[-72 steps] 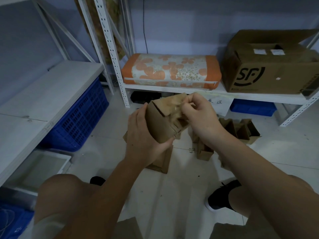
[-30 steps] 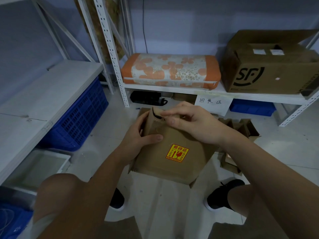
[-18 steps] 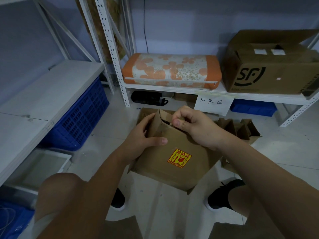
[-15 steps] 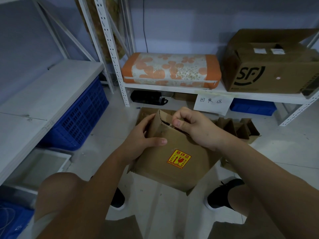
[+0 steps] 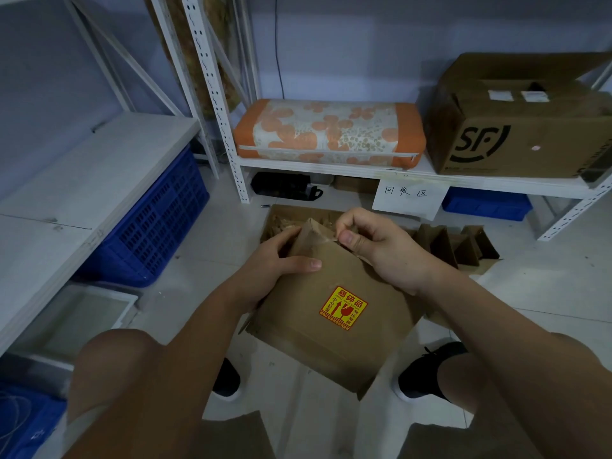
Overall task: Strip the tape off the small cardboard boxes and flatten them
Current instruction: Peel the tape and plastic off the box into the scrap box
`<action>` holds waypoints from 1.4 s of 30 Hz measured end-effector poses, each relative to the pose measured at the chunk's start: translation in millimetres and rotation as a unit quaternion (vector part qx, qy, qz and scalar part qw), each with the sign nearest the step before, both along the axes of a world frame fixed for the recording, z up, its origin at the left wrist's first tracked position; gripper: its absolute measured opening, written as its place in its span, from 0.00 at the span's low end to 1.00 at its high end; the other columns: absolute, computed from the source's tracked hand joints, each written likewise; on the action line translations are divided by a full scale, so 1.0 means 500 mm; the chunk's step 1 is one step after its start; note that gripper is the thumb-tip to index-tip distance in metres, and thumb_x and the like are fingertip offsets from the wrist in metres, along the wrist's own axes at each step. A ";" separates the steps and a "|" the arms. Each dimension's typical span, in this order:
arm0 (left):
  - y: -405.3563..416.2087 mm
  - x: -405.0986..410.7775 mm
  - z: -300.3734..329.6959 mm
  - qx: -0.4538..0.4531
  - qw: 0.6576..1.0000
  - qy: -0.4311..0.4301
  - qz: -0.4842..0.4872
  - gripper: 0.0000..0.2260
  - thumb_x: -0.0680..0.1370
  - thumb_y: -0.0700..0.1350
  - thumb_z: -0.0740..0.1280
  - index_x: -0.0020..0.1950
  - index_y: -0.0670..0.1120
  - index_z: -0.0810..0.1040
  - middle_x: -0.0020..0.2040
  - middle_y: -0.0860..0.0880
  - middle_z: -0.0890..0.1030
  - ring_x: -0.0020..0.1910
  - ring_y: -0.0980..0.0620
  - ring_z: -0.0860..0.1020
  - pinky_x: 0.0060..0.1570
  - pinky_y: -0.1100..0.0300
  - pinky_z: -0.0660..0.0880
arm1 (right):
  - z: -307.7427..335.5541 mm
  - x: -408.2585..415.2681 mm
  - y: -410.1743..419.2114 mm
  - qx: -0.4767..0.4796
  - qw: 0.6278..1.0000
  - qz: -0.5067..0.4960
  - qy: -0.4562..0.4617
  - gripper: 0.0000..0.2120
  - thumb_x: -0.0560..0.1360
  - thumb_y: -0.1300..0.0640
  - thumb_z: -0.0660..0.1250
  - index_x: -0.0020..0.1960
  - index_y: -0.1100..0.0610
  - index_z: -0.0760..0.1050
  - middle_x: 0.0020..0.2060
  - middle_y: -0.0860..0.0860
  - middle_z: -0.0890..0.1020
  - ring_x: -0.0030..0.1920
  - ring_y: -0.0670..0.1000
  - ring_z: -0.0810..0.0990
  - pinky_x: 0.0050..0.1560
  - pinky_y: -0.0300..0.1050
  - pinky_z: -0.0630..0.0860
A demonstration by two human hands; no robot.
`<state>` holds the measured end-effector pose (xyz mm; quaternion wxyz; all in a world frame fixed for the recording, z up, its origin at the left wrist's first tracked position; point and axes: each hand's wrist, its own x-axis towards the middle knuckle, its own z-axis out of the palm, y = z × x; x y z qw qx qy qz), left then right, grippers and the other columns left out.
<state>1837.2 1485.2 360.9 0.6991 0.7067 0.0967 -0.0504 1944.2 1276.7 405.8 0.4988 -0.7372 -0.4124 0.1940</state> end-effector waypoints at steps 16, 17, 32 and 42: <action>0.004 0.002 -0.012 -0.080 0.996 0.035 -0.013 0.36 0.66 0.51 0.79 0.73 0.45 0.75 0.64 0.41 0.83 0.60 0.38 0.83 0.54 0.47 0.81 | -0.011 0.002 -0.003 -0.014 0.999 -0.007 -0.051 0.02 0.83 0.55 0.64 0.54 0.51 0.76 0.45 0.44 0.77 0.47 0.45 0.76 0.51 0.42 0.73; 0.004 0.001 -0.014 -0.087 0.995 0.038 -0.009 0.36 0.66 0.51 0.79 0.73 0.45 0.75 0.64 0.40 0.82 0.60 0.37 0.83 0.54 0.46 0.81 | -0.006 0.001 -0.002 -0.018 0.998 -0.005 -0.058 0.04 0.82 0.53 0.65 0.56 0.48 0.75 0.46 0.41 0.77 0.48 0.43 0.77 0.52 0.41 0.74; -0.004 0.005 -0.018 -0.047 0.997 0.055 0.020 0.40 0.64 0.55 0.81 0.73 0.47 0.74 0.63 0.45 0.84 0.58 0.44 0.85 0.56 0.48 0.82 | 0.002 -0.008 0.029 -0.114 0.918 0.025 -0.380 0.04 0.81 0.60 0.61 0.52 0.52 0.72 0.45 0.49 0.73 0.41 0.52 0.74 0.39 0.58 0.75; 0.006 -0.003 -0.021 -0.040 0.998 0.036 0.034 0.47 0.62 0.53 0.82 0.78 0.51 0.67 0.69 0.47 0.78 0.61 0.47 0.83 0.57 0.49 0.82 | 0.000 -0.004 0.021 -0.040 0.989 -0.048 -0.137 0.08 0.83 0.61 0.61 0.49 0.50 0.71 0.41 0.47 0.77 0.43 0.45 0.74 0.46 0.47 0.73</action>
